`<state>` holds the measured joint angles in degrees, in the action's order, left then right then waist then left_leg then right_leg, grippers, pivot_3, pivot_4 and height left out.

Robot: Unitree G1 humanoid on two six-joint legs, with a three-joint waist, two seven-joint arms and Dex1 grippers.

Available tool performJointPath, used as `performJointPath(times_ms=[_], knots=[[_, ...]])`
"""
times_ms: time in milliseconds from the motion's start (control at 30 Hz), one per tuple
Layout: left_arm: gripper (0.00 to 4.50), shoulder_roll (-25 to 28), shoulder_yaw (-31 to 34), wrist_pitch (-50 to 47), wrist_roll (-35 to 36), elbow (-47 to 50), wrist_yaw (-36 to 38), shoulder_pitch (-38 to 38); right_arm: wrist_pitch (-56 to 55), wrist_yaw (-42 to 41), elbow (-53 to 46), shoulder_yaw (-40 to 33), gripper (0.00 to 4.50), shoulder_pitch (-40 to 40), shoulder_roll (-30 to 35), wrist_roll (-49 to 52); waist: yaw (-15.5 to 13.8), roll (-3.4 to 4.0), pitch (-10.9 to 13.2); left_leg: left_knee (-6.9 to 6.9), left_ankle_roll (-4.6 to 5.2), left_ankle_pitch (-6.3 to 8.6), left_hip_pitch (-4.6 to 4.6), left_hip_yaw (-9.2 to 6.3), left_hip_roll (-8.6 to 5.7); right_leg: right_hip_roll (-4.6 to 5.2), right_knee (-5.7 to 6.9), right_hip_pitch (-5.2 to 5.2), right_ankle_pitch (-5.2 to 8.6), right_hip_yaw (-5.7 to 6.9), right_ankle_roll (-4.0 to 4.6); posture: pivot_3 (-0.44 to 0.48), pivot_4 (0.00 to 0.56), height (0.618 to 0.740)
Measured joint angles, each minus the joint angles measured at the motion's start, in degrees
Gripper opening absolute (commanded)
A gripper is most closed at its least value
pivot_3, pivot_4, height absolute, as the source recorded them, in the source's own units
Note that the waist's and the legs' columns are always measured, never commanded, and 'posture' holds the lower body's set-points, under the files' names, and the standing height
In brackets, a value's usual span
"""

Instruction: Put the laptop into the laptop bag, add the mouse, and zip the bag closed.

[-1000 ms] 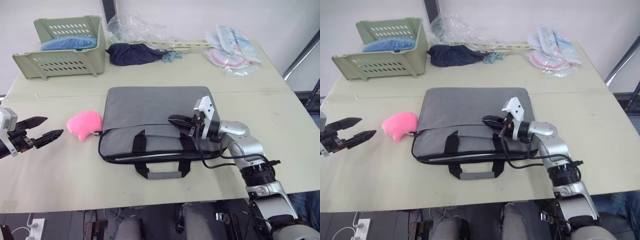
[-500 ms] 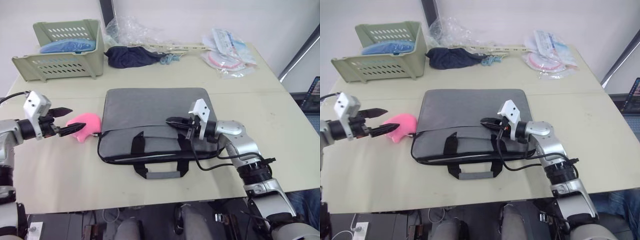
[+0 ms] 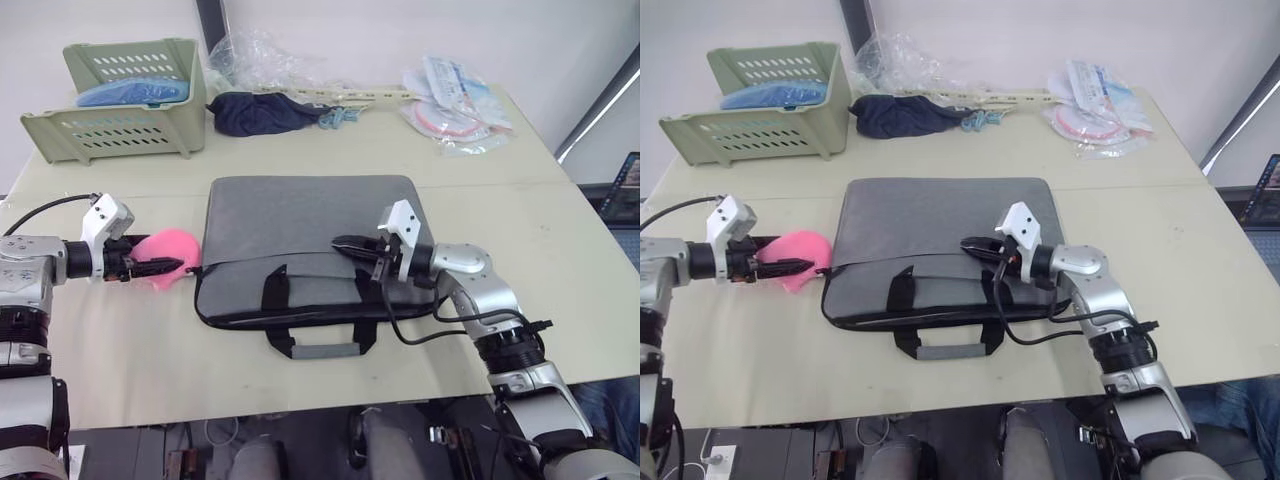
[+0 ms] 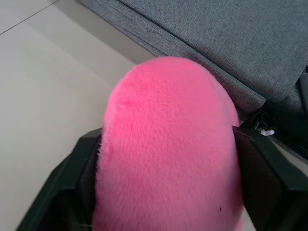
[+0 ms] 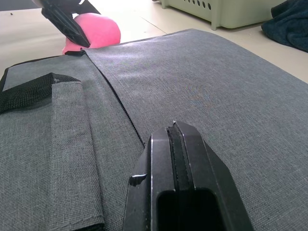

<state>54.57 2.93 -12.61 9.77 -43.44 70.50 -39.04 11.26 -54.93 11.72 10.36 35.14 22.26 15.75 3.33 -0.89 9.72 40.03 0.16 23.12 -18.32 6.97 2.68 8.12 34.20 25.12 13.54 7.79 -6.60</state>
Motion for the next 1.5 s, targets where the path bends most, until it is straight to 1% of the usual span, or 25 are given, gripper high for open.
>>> performJointPath(times_ms=[33, 67, 100, 167, 200, 300, 433, 467, 567, 700, 833, 900, 933, 1000, 1067, 1167, 1367, 1433, 1467, 1500], knots=[[1.57, 0.8, 0.6, -0.3, 0.4, 1.4, 0.7, 1.6, 0.0, 0.0, 0.0, 0.1, 0.0, 0.1, -0.1, 0.0, 0.0, 0.01, 0.0, -0.01, 0.0, 0.0, 0.0, 0.0, 0.01, 0.0, 0.0, 0.0, 0.0, 0.0, 0.0, 0.0, 0.15, 0.74], [1.31, 0.9, 0.8, -0.5, 0.7, 2.3, 1.0, 2.1, 0.0, 0.0, 0.0, 0.1, 0.0, 0.0, -0.1, 0.0, 0.0, 0.01, 0.0, -0.01, 0.0, 0.0, 0.0, -0.01, 0.02, 0.0, 0.01, 0.0, 0.0, 0.0, 0.01, 0.0, 0.15, 0.74], [0.82, 1.3, 1.3, -0.9, 1.3, 3.8, 1.4, 3.5, 0.0, 0.1, 0.1, 0.2, 0.0, 0.2, -0.2, -0.1, 0.0, 0.01, 0.0, 0.0, 0.0, 0.0, 0.0, -0.01, 0.02, 0.0, 0.0, 0.0, 0.0, 0.0, 0.01, 0.0, 0.15, 0.74], [0.36, 2.3, 2.5, -1.8, 2.4, 7.0, 2.1, 6.2, 0.0, 0.1, 0.1, 0.4, 0.0, 0.2, -0.3, -0.1, 0.1, 0.02, 0.0, -0.01, -0.01, 0.01, 0.0, 0.0, 0.04, 0.0, 0.01, 0.02, 0.01, 0.0, 0.02, 0.0, 0.15, 0.74], [0.36, 2.7, 2.9, -2.2, 2.9, 8.1, 2.6, 7.3, 0.0, 0.1, 0.1, 0.4, 0.0, 0.3, -0.3, -0.1, 0.2, 0.03, 0.0, -0.01, -0.03, 0.02, 0.0, 0.01, 0.05, 0.0, 0.0, 0.03, 0.02, -0.02, 0.03, 0.0, 0.15, 0.74], [0.36, 5.8, 5.7, -5.7, 6.2, 15.8, 5.6, 15.4, -0.1, 0.1, 0.1, 0.6, 0.0, 0.3, -0.5, -0.1, 0.4, 0.06, 0.0, -0.04, -0.09, 0.05, -0.01, 0.02, 0.12, -0.05, 0.05, 0.11, 0.05, -0.02, 0.09, 0.0, 0.15, 0.74], [0.36, 8.5, 8.6, -10.8, 9.9, 23.9, 7.8, 23.2, -0.2, 0.0, 0.2, 0.9, 0.0, 0.3, -0.5, -0.1, 0.4, 0.05, 0.0, -0.03, -0.13, 0.08, -0.01, 0.08, 0.17, -0.09, 0.03, 0.12, 0.07, -0.06, 0.12, 0.0, 0.15, 0.74], [0.36, 9.3, 9.8, -13.0, 11.2, 27.3, 8.6, 26.4, -0.4, -0.1, 0.2, 1.0, 0.0, 0.3, -0.6, -0.1, 0.4, 0.06, 0.0, -0.03, -0.16, 0.09, 0.0, 0.09, 0.19, -0.12, 0.04, 0.13, 0.09, -0.08, 0.15, 0.0, 0.15, 0.74], [0.36, 9.7, 11.5, -16.7, 13.6, 33.6, 9.2, 31.3, -1.1, -0.1, 0.5, 1.1, 0.0, 0.2, -0.7, -0.3, 0.2, 0.07, 0.0, -0.01, -0.17, 0.1, 0.01, 0.11, 0.23, -0.15, 0.1, 0.14, 0.12, -0.11, 0.21, 0.0, 0.15, 0.74], [0.36, 9.6, 12.7, -18.7, 15.0, 38.7, 8.9, 35.6, -1.3, -0.1, 0.6, 1.1, 0.0, 0.3, -0.8, -0.8, 0.1, 0.07, 0.0, 0.01, -0.25, 0.14, 0.05, 0.16, 0.28, -0.2, 0.16, 0.16, 0.15, -0.17, 0.27, 0.0, 0.15, 0.74], [0.36, 8.1, 12.6, -18.8, 15.0, 40.3, 5.8, 35.8, -1.3, -0.1, 0.6, 1.1, 0.0, 0.1, -0.8, -1.2, -0.1, 0.05, 0.0, 0.02, -0.26, 0.14, 0.09, 0.16, 0.29, -0.21, 0.24, 0.16, 0.18, -0.18, 0.32, 0.0, 0.15, 0.74], [0.36, 7.3, 12.3, -17.5, 14.2, 38.8, 3.9, 33.8, -1.3, -0.1, 0.6, 1.0, 0.0, 0.1, -0.8, -1.2, -0.1, 0.08, 0.0, 0.02, -0.26, 0.14, 0.1, 0.16, 0.29, -0.21, 0.26, 0.17, 0.18, -0.18, 0.33, 0.0, 0.15, 0.74], [0.36, 6.9, 12.0, -16.7, 13.3, 36.9, 2.3, 31.6, -1.3, -0.1, 0.6, 1.0, 0.0, 0.0, -0.8, -1.2, -0.1, 0.06, 0.0, 0.03, -0.26, 0.14, 0.1, 0.16, 0.3, -0.22, 0.27, 0.17, 0.19, -0.17, 0.34, 0.0, 0.15, 0.74], [0.36, 6.9, 12.0, -17.4, 13.4, 35.8, 1.6, 30.0, -1.3, -0.1, 0.5, 1.1, 0.0, 0.0, -0.8, -1.3, -0.1, 0.05, 0.0, 0.02, -0.26, 0.14, 0.11, 0.17, 0.3, -0.23, 0.28, 0.17, 0.19, -0.18, 0.34, 0.0, 0.15, 0.74], [0.36, 7.0, 12.2, -19.1, 14.4, 36.4, 2.0, 30.5, -1.3, -0.1, 0.3, 1.2, 0.0, 0.0, -0.8, -1.3, 0.0, 0.1, 0.0, -0.01, -0.29, 0.16, 0.1, 0.21, 0.3, -0.23, 0.3, 0.24, 0.19, -0.19, 0.34, 0.0, 0.15, 0.74], [0.36, 6.8, 12.1, -20.2, 15.6, 39.1, 2.9, 33.7, -1.3, -0.1, -0.1, 1.0, 0.0, -0.2, -0.7, -1.3, -0.1, 0.13, 0.0, -0.01, -0.31, 0.17, 0.09, 0.21, 0.32, -0.23, 0.33, 0.27, 0.2, -0.18, 0.35, 0.0, 0.15, 0.74], [0.36, 5.9, 11.8, -18.4, 14.6, 38.1, 0.0, 31.6, -1.2, 0.0, -2.9, 0.6, 0.0, -1.4, -0.1, -1.6, -0.4, 0.15, 0.0, 0.01, -0.31, 0.17, 0.05, 0.2, 0.35, -0.25, 0.33, 0.3, 0.23, -0.18, 0.4, 0.0, 0.15, 0.74], [0.31, 5.9, 11.6, -17.9, 14.4, 37.6, -0.1, 30.6, 0.0, -0.1, -4.5, 0.4, 0.64, -1.8, 0.2, -1.3, -0.4, 0.19, 0.0, -0.02, -0.33, 0.18, -0.01, 0.2, 0.35, -0.27, 0.33, 0.37, 0.23, -0.16, 0.4, 0.0, 0.15, 0.74], [0.31, 5.9, 11.6, -17.6, 14.3, 37.2, -0.1, 30.5, 0.5, -0.2, -4.8, 0.4, 0.88, -1.8, 0.3, -1.1, -0.3, 0.22, 0.0, -0.03, -0.34, 0.19, 0.0, 0.2, 0.35, -0.28, 0.33, 0.37, 0.23, -0.16, 0.4, 0.0, 0.15, 0.74], [0.31, 5.9, 11.5, -17.1, 14.3, 36.2, -0.1, 30.2, 1.5, -0.8, -5.5, 0.3, 1.28, -1.9, 0.8, -0.8, -0.3, 0.28, 0.1, -0.04, -0.34, 0.19, -0.02, 0.2, 0.35, -0.28, 0.32, 0.39, 0.23, -0.15, 0.4, 0.0, 0.15, 0.74]])
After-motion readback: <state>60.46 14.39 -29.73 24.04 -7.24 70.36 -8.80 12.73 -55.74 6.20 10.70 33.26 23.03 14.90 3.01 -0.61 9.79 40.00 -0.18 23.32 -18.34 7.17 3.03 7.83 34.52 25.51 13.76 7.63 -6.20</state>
